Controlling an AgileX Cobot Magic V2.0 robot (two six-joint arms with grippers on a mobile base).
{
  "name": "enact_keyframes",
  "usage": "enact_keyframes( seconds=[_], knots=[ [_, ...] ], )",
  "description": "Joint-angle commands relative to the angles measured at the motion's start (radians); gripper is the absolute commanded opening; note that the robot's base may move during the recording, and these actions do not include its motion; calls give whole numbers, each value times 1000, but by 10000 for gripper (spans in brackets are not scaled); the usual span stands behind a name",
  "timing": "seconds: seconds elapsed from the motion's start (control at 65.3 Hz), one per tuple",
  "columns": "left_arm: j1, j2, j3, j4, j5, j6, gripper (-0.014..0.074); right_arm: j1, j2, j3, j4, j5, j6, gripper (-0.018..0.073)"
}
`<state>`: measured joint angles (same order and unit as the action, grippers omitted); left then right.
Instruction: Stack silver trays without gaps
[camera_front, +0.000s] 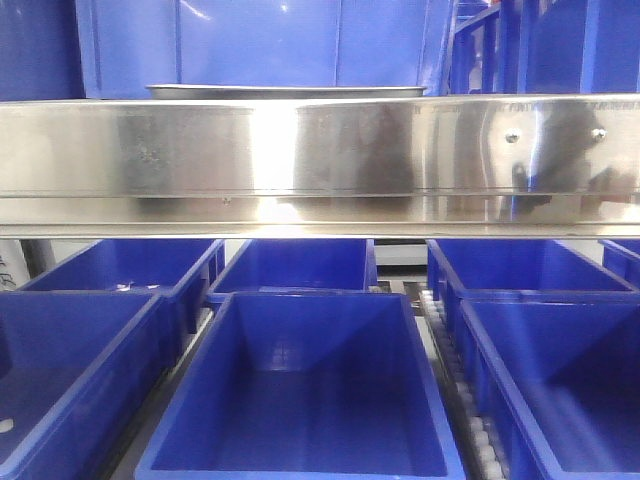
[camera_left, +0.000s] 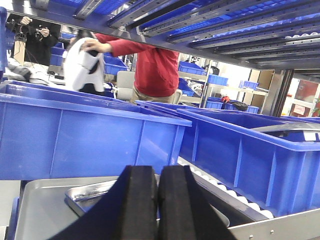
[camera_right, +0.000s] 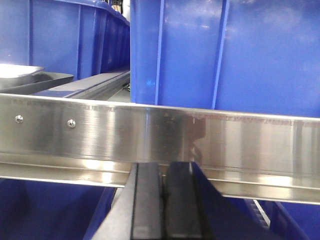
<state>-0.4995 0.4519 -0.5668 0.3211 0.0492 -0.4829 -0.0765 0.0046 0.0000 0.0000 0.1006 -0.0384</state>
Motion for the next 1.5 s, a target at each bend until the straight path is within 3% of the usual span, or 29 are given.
enact_keyframes(
  seconds=[0.0,0.245,0.275,0.398,0.474,0.566,0.673,0.842,1.071,1.148,1.301,1.484],
  knots=[
    [-7,-8,2,4,-14,1,4,-3,-5,0,0,-26,1,-79],
    [20,-36,17,-10,-12,25,4,-3,-5,0,0,-26,1,-79],
    [44,-50,22,-60,-12,86,4,-3,-5,0,0,-26,1,-79],
    [174,-98,66,-351,-21,537,4,-3,-5,0,0,-26,1,-79],
    [271,-120,115,-426,-49,657,4,-3,-5,0,0,-26,1,-79],
    [388,-153,190,-422,-49,659,4,-3,-5,0,0,-26,1,-79],
    [483,-223,275,-431,10,651,4,-3,-5,0,0,-26,1,-79],
    [551,-388,401,-429,86,611,4,-3,-5,0,0,-26,1,-79],
    [533,-452,567,-432,30,602,4,-3,-5,0,0,-26,1,-79],
    [502,-452,567,-426,2,551,4,-3,-5,0,0,-26,1,-79],
    [433,-452,567,-357,12,549,4,-3,-5,0,0,-26,1,-79],
    [420,-452,567,-360,1,549,4,-3,-5,0,0,-26,1,-79]
  ],
)
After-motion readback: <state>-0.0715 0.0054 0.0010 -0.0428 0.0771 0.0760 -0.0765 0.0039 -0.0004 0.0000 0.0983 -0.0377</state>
